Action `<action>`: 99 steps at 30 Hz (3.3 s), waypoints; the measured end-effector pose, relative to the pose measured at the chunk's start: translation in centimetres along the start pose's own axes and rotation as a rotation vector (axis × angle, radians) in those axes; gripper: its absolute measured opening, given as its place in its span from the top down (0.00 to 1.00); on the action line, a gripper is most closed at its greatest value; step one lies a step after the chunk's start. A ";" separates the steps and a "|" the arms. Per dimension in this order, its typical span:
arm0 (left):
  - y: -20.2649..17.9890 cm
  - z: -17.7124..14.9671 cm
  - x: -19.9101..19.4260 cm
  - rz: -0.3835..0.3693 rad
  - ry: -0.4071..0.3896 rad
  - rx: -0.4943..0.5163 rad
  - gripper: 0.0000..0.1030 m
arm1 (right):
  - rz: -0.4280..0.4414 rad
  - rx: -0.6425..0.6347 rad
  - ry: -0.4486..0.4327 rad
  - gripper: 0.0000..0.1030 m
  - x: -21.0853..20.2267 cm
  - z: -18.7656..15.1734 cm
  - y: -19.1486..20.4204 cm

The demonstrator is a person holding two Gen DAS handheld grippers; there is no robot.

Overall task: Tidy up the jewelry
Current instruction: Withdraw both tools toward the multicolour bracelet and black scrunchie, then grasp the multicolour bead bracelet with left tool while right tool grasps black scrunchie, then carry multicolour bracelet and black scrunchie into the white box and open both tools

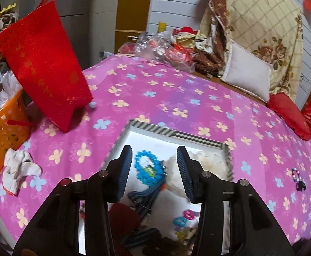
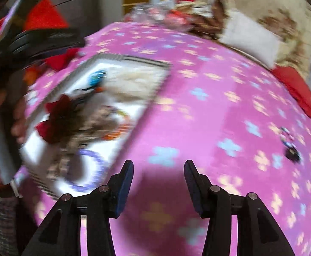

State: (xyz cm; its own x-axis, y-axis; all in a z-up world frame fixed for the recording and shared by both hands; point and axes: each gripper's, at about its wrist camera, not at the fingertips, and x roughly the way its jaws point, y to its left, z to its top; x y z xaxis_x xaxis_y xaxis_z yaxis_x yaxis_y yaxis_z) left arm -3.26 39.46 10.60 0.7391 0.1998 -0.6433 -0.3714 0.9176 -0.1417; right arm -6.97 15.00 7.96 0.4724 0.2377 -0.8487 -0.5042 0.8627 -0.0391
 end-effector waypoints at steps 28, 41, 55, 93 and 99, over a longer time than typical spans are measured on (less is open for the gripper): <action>-18.1 -9.5 -0.9 -0.338 0.202 0.364 0.58 | -0.082 0.692 -0.003 0.65 6.3 0.3 -34.4; -17.4 -9.3 0.6 -0.308 0.220 0.335 0.58 | 0.025 0.396 0.068 0.70 9.4 3.0 -25.5; -17.9 -9.3 0.5 -0.367 0.279 0.292 0.58 | 0.112 0.456 -0.005 0.59 3.5 -4.0 -25.6; -14.7 -4.3 -5.3 -0.379 0.140 0.203 0.92 | -0.025 0.214 -0.164 0.96 -2.9 2.3 -16.7; -7.4 -2.1 -5.2 -0.299 0.092 0.081 0.92 | 0.042 0.123 -0.181 0.96 -4.6 4.3 -10.4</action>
State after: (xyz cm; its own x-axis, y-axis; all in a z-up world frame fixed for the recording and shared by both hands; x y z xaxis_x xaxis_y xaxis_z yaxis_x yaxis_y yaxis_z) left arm -5.55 30.86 13.43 0.7533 -0.1115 -0.6482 -0.0965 0.9561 -0.2766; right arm -0.79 6.85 14.53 0.5808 0.3414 -0.7390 -0.4394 0.8957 0.0685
